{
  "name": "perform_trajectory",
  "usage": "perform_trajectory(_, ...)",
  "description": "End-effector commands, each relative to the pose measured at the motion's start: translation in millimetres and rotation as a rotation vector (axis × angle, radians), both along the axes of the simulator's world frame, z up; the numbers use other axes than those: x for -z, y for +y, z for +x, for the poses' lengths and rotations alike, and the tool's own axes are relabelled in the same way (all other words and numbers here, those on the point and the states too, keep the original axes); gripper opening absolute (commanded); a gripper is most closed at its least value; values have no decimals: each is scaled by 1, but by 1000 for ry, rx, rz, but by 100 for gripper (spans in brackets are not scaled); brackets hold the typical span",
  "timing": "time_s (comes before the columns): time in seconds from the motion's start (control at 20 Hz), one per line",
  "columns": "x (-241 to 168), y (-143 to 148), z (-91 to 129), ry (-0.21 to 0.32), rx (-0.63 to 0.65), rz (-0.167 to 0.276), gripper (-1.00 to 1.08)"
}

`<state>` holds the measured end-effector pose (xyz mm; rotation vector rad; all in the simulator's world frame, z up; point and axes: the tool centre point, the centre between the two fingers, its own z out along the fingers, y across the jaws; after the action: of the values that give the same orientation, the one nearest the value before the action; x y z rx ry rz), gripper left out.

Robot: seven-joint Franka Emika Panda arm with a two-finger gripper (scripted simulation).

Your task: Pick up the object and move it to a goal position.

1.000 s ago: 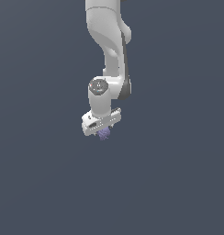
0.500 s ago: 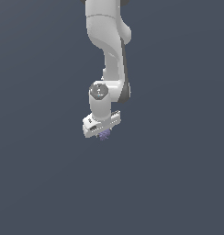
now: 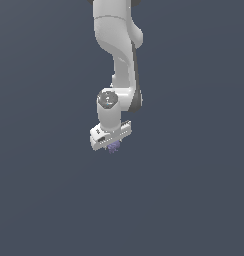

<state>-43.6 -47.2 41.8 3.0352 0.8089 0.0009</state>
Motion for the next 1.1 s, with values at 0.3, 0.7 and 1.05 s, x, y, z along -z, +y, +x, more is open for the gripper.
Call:
perform_trajectory(0.3, -18, -5, 11, 0, 0, 0, -100)
perform_trajectory(0.7, -63, -18, 38, 0, 0, 1, -100)
perform_trajectory(1.05, -116, -33, 72, 0, 0, 1, -100)
